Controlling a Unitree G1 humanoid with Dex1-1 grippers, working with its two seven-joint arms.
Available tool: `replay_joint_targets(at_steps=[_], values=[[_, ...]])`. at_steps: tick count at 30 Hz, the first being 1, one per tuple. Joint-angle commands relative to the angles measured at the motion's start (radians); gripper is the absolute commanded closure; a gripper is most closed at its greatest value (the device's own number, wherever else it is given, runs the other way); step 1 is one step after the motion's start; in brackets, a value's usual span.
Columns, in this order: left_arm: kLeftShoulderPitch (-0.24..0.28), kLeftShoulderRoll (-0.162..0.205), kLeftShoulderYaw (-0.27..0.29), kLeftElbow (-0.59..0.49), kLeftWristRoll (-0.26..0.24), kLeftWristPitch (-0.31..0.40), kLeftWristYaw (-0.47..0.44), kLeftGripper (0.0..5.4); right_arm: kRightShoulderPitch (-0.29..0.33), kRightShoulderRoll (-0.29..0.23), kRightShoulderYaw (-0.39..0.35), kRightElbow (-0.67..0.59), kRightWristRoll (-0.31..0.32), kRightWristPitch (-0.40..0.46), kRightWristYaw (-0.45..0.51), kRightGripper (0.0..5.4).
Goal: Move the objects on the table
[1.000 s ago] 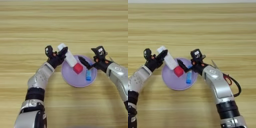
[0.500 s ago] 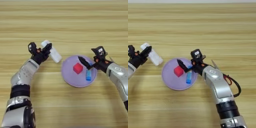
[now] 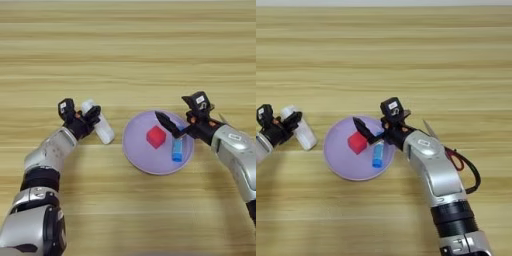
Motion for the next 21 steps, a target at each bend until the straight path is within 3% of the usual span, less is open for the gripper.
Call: replay_joint_targets(at_steps=[1, 14, 21], values=[[-0.026, 0.015, -0.016, 0.081, 0.051, -0.034, 0.006, 4.31, -0.015, 0.002, 0.005, -0.001, -0.003, 0.005, -0.005, 0.0], [-0.075, 0.022, -0.083, 0.289, 0.157, -0.142, 0.023, 4.31, -0.015, 0.002, 0.007, -0.005, -0.003, 0.005, -0.006, 0.0], [-0.081, 0.021, -0.119, 0.355, 0.221, -0.184, 0.069, 3.49, -0.015, 0.001, 0.007, -0.006, -0.002, 0.005, -0.006, 0.0]])
